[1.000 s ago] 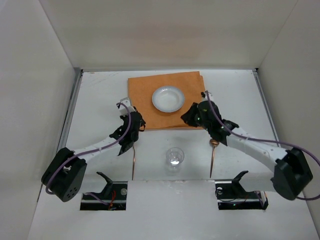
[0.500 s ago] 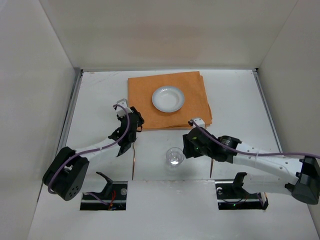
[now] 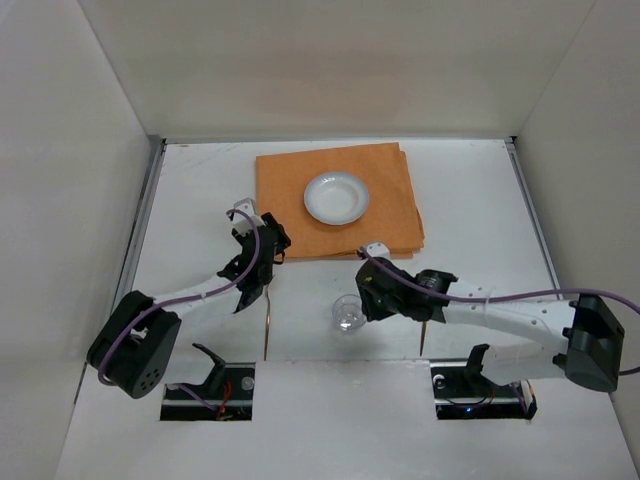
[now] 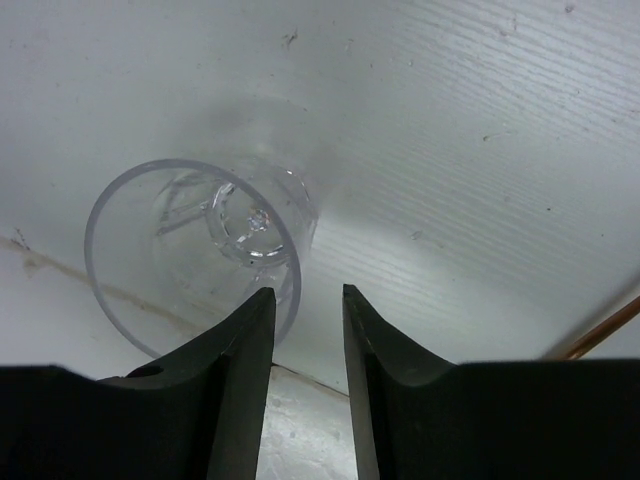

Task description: Set the dinner table for one person

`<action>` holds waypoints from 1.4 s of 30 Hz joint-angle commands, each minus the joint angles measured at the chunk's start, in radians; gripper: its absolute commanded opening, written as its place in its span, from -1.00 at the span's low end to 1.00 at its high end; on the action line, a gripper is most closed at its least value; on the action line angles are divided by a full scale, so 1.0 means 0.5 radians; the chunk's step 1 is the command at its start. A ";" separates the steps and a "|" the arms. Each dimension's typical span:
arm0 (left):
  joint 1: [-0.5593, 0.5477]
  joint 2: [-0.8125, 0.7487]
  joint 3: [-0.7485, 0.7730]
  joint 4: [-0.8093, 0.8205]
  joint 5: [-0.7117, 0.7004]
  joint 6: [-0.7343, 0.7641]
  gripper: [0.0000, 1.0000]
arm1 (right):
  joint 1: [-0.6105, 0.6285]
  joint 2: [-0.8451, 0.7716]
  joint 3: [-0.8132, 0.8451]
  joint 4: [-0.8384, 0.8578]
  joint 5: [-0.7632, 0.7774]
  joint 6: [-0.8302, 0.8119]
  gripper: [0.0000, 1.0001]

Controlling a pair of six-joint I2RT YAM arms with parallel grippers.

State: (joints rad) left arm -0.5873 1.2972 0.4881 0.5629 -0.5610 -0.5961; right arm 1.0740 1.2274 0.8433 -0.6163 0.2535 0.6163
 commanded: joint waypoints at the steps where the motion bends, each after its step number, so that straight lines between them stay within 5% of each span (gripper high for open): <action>1: 0.007 0.026 -0.001 0.108 -0.019 -0.017 -0.02 | 0.007 0.100 0.078 0.125 -0.007 -0.033 -0.34; 4: 0.004 0.026 -0.001 0.108 -0.019 -0.017 0.09 | 0.004 0.168 0.120 0.140 0.063 -0.036 -0.66; 7: 0.007 0.013 -0.010 0.108 -0.019 -0.017 0.19 | -0.014 0.101 0.227 0.094 0.210 -0.082 -0.76; 14: -0.005 0.038 -0.004 0.114 -0.019 -0.026 0.22 | -0.532 0.100 0.519 0.428 0.297 -0.266 -0.77; 23: 0.010 0.023 -0.031 0.114 -0.019 -0.026 0.20 | -1.296 0.882 1.270 0.644 0.131 -0.367 -0.76; 32: 0.013 0.004 -0.044 0.114 -0.019 -0.014 0.20 | -1.508 1.545 2.037 0.386 0.131 -0.404 -0.77; 42: 0.016 -0.008 -0.047 0.126 -0.004 -0.004 0.20 | -1.585 1.898 2.329 0.229 0.064 -0.392 -0.73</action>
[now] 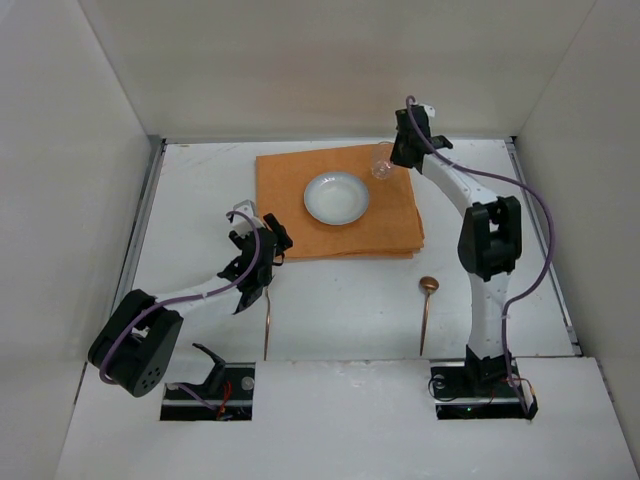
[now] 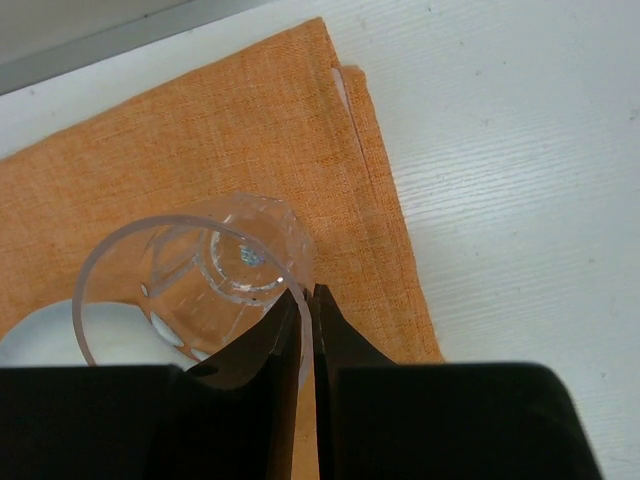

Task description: Set the dinner table for one person

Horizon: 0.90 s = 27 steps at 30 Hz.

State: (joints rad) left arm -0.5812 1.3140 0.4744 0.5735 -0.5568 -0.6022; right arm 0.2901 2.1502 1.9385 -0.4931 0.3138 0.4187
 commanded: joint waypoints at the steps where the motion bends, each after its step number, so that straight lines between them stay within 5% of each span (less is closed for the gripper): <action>1: 0.004 -0.042 -0.022 0.108 -0.012 0.008 0.20 | -0.023 0.080 0.157 -0.029 -0.063 0.009 -0.73; 7: 0.004 -0.039 -0.022 0.111 -0.003 0.011 0.19 | -0.042 0.222 0.311 -0.127 -0.097 0.025 -0.60; 15: 0.007 -0.045 -0.022 0.111 0.000 0.011 0.19 | -0.054 0.204 0.375 -0.146 -0.078 0.025 0.02; 27: 0.010 -0.054 -0.028 0.111 0.000 0.008 0.20 | -0.054 -0.274 0.017 -0.002 -0.066 0.022 0.23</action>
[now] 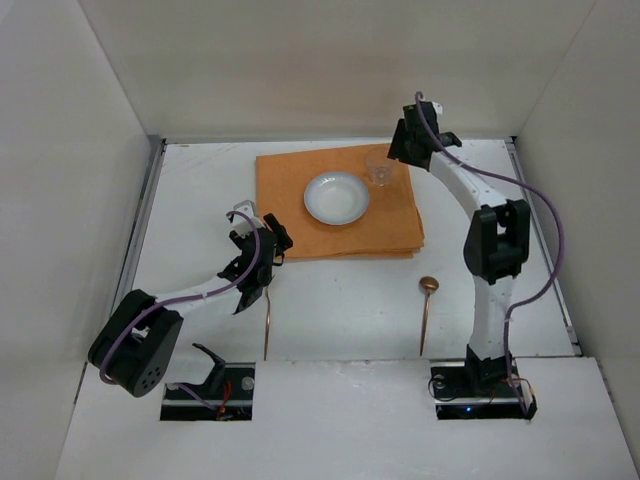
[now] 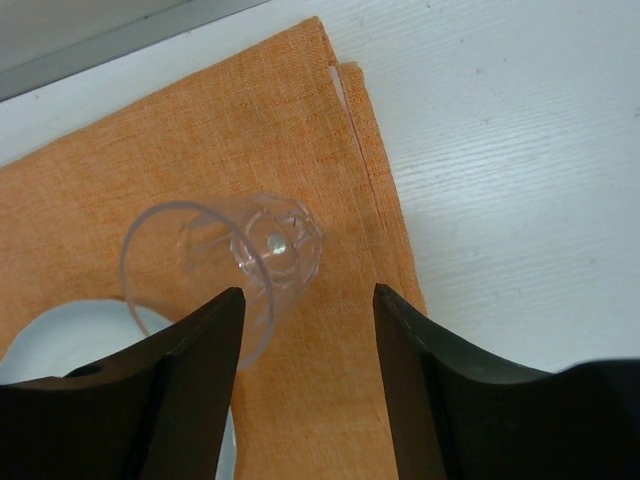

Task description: Set the dinner table for one person

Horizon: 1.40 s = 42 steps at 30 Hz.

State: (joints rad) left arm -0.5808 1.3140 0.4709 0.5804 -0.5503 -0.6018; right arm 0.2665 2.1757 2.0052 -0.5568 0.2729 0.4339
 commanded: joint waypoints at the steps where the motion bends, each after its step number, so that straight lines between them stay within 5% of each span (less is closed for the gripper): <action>1: 0.010 -0.054 -0.021 0.097 -0.013 0.004 0.20 | -0.007 -0.427 -0.236 0.186 0.016 -0.006 0.27; 5: 0.000 -0.048 -0.015 0.097 -0.013 0.001 0.20 | -0.004 -0.917 -0.898 0.453 0.058 0.110 0.29; 11: -0.006 -0.057 -0.009 0.085 0.042 -0.017 0.11 | 0.073 -1.632 -2.058 0.684 0.270 0.387 -0.57; 16: 0.007 -0.048 0.000 0.079 0.073 -0.030 0.02 | 0.253 -2.071 -2.537 0.259 0.451 0.558 -0.49; 20: 0.016 -0.069 -0.009 0.079 0.079 -0.042 0.02 | 0.428 -2.274 -2.712 -0.119 0.415 0.837 -0.16; 27: 0.022 -0.072 -0.015 0.079 0.103 -0.067 0.03 | 0.692 -2.256 -2.783 -0.279 0.313 1.053 -0.16; 42: 0.037 -0.094 -0.028 0.079 0.134 -0.100 0.04 | 0.705 -1.937 -2.737 -0.319 0.249 1.053 -0.31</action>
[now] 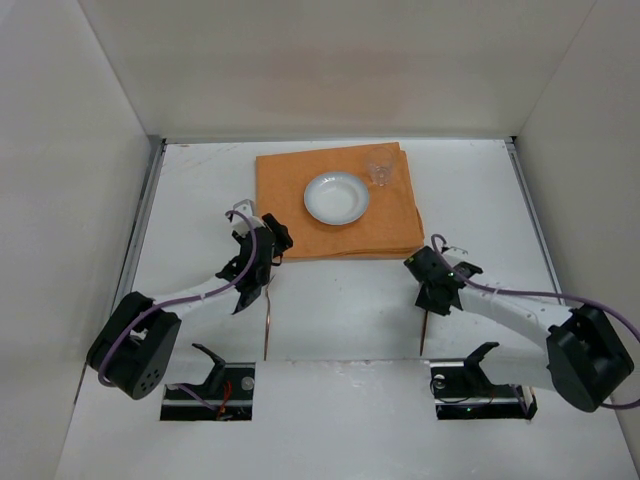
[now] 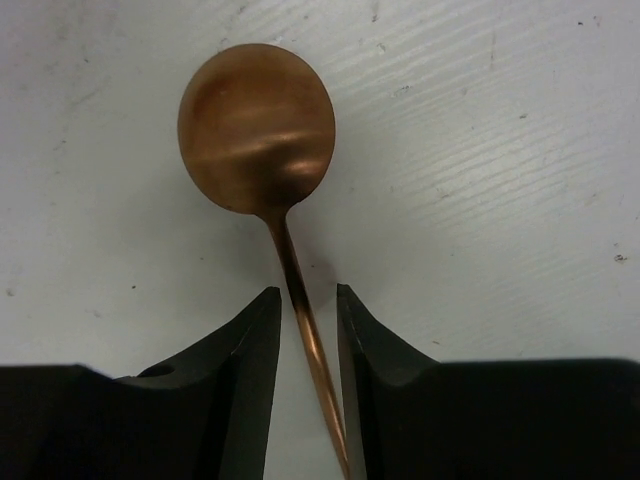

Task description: Set the dinner table for one person

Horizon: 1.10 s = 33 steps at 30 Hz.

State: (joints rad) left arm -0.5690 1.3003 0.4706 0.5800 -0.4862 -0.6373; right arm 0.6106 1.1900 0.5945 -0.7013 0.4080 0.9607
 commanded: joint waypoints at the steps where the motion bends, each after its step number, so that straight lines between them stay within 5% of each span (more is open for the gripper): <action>1: 0.014 -0.066 -0.027 0.079 0.009 -0.029 0.04 | 0.017 0.053 0.093 -0.024 -0.034 -0.016 -0.33; 5: 0.026 -0.066 -0.030 0.079 0.021 -0.042 0.05 | 0.001 0.071 0.099 -0.018 -0.052 -0.035 -0.37; 7: 0.035 -0.066 -0.033 0.079 0.027 -0.045 0.05 | -0.026 0.169 0.167 -0.012 -0.074 -0.145 -0.71; 11: 0.044 -0.054 -0.033 0.079 0.037 -0.054 0.05 | -0.020 0.130 0.246 -0.091 0.046 -0.167 -0.84; 19: 0.053 -0.036 -0.030 0.082 0.055 -0.063 0.05 | 0.005 0.175 0.673 0.031 0.218 -0.632 -0.86; 26: 0.050 -0.014 -0.030 0.092 0.055 -0.063 0.05 | -0.179 0.687 1.148 0.445 0.031 -1.191 -0.86; 33: 0.041 -0.023 -0.030 0.095 0.055 -0.063 0.05 | -0.382 1.184 1.694 0.476 -0.220 -1.467 -0.85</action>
State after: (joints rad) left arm -0.5480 1.2987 0.4652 0.5835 -0.4557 -0.6621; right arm 0.4461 1.7405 1.3323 -0.5274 0.3584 0.3389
